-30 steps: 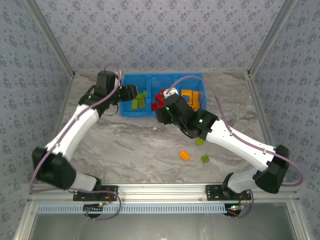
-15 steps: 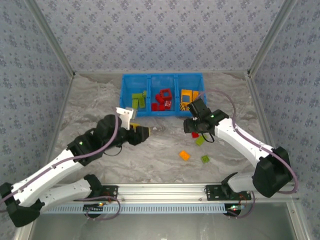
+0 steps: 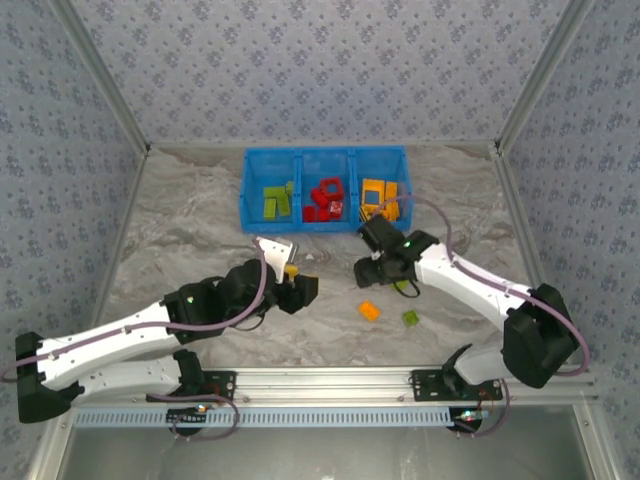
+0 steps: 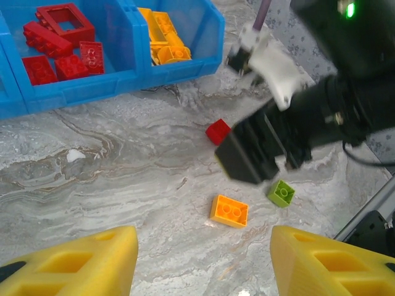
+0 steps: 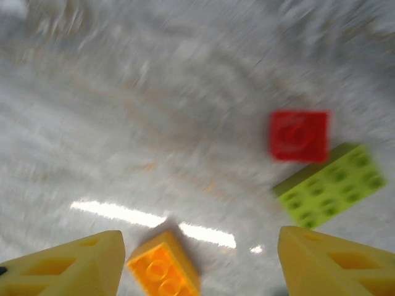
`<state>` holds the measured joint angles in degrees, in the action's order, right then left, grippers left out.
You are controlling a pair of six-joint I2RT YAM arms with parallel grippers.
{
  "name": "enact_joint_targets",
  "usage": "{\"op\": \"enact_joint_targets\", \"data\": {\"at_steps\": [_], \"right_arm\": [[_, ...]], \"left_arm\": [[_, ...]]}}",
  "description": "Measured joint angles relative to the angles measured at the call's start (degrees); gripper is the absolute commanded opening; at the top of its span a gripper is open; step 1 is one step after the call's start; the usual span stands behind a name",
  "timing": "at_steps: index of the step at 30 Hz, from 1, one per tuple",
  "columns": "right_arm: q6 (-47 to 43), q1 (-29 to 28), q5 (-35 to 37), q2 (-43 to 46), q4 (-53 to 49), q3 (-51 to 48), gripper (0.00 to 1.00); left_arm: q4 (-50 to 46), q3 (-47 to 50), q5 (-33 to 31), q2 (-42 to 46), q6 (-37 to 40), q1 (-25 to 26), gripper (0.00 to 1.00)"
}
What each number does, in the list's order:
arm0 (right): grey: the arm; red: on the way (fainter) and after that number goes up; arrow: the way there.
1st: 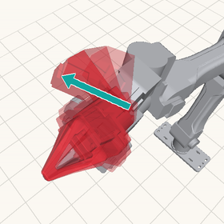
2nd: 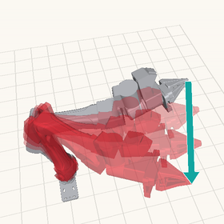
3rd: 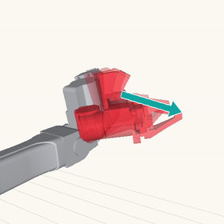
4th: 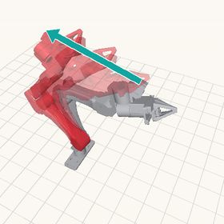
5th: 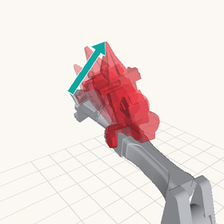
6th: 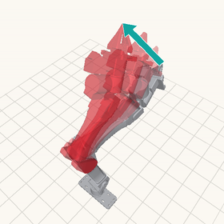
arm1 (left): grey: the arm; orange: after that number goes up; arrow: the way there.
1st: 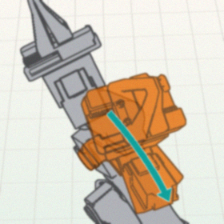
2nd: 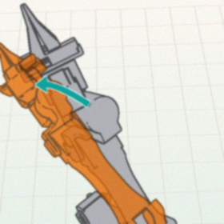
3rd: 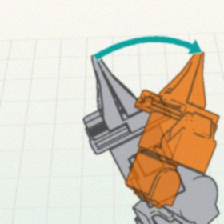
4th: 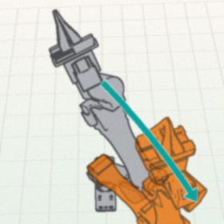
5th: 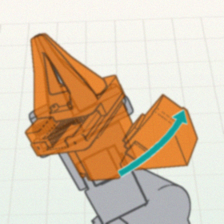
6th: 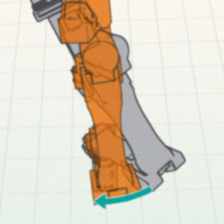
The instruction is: Sort the legos into containers by color
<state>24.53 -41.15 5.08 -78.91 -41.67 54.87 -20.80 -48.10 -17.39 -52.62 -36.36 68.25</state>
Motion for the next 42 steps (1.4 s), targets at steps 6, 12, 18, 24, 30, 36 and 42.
{"op": "enact_joint_targets", "data": {"at_steps": [6,12,18,24,30,36,42], "right_arm": [[2.45,-7.56,-0.70,-0.90,-0.11,-4.76,0.73],[2.93,-9.25,-0.83,-6.08,0.92,-5.18,0.69],[2.84,-9.25,-0.15,-9.66,1.62,-5.18,0.54],[2.91,-9.14,0.48,-10.56,2.23,-5.22,0.42],[2.97,-8.74,1.14,-10.21,2.73,-5.22,0.36],[2.97,-5.03,1.64,-3.87,0.98,-3.76,0.35],[2.43,4.63,0.17,-0.15,0.48,2.91,0.34]], "left_arm": [[-0.09,4.20,0.61,3.98,-0.59,2.89,0.59],[-0.72,5.68,1.07,6.99,-1.88,6.54,0.59],[-0.68,6.21,1.05,7.37,-2.80,7.89,0.59],[-0.09,6.25,1.05,5.31,-2.75,7.89,0.58],[-0.07,6.14,0.52,4.85,-2.73,7.96,0.58],[-1.20,2.38,-2.03,3.02,-2.12,7.96,0.58],[-1.36,-2.80,-5.25,-1.70,-2.29,7.96,0.57]]}}
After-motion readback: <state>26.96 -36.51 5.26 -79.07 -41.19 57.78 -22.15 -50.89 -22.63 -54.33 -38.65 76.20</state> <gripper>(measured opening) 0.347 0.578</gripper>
